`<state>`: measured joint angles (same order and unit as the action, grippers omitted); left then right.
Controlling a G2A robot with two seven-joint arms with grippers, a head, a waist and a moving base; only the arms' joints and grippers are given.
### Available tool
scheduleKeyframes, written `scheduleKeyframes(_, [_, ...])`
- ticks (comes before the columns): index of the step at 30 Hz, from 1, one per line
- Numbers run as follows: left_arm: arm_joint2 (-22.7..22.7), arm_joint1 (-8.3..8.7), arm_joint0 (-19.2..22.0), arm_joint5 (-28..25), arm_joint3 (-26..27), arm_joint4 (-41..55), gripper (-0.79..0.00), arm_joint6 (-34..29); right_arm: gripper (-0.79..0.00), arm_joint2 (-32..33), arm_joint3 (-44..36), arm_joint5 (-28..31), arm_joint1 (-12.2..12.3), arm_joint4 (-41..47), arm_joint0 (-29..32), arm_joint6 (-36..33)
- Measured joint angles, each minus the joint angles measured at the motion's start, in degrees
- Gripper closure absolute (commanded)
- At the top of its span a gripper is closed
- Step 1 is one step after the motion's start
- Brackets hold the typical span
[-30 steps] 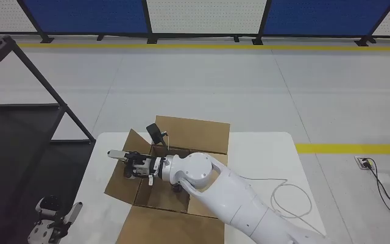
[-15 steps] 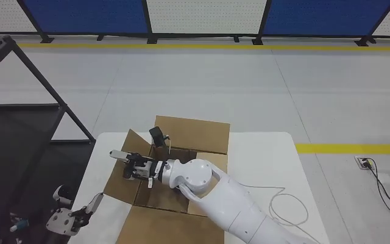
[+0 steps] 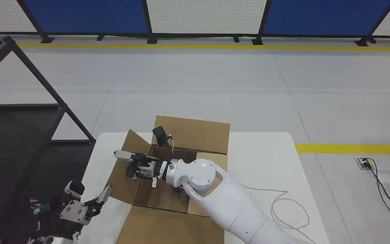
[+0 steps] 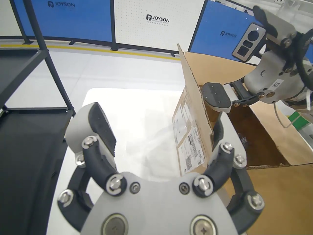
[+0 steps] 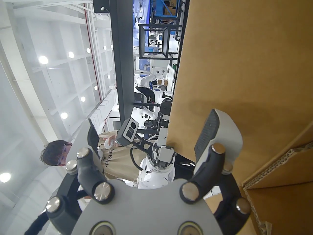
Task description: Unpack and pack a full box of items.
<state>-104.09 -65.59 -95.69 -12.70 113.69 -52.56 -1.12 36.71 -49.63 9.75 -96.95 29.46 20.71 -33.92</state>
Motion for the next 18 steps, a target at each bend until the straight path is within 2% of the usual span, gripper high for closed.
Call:
scheduleKeyframes(3, [0.39, -0.11, 0.26, 0.99, -0.11, -0.01, -0.785, -0.25, -0.785, 1.96, -1.65, 1.91, 0.7, -2.02, 1.5, 2.18])
scheduleKeyframes(9, [1.03, -0.36, 0.96, 4.44, -0.86, 0.08, -0.785, -1.86, -0.785, 8.1, -10.03, 3.41, 3.8, -8.9, 7.49, 5.29])
scheduleKeyframes(18, [2.09, -0.55, 2.78, 7.33, -3.06, -0.57, -0.785, -4.8, -0.785, 20.17, -32.35, -3.51, 9.49, -23.3, 21.1, 3.02])
